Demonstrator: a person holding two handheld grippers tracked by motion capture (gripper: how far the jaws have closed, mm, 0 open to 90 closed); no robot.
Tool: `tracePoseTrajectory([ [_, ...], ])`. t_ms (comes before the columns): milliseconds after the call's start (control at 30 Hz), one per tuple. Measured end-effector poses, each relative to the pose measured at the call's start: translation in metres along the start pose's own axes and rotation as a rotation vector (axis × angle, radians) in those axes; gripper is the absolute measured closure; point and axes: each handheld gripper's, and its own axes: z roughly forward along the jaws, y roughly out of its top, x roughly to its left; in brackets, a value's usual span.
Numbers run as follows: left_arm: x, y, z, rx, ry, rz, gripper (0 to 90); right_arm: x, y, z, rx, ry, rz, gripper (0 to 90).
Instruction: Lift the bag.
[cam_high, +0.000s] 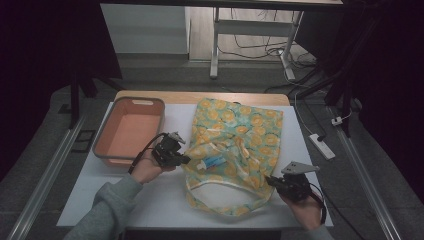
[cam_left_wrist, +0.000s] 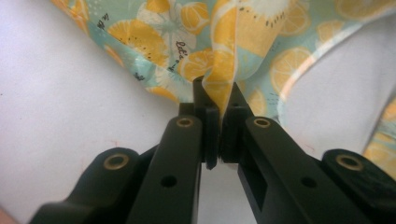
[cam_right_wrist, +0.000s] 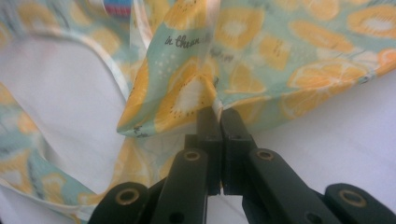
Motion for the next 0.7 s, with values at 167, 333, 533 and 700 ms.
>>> tracePoseTrajectory([
  [167, -0.003, -0.004, -0.008, -0.016, -0.009, 0.008, 87.6, 0.000, 0.008, -0.013, -0.076, 0.002, -0.004, 89.1],
  [333, -0.006, -0.006, -0.021, -0.063, -0.026, 0.008, 87.7, -0.001, 0.018, -0.022, -0.129, -0.001, -0.021, 89.2],
  [533, -0.008, -0.007, -0.033, -0.097, -0.027, 0.017, 87.7, -0.004, 0.026, -0.028, -0.164, -0.002, -0.026, 89.2],
  [700, -0.005, -0.006, -0.045, -0.137, -0.039, 0.003, 87.8, -0.008, 0.035, -0.036, -0.195, -0.005, -0.029, 89.3],
])
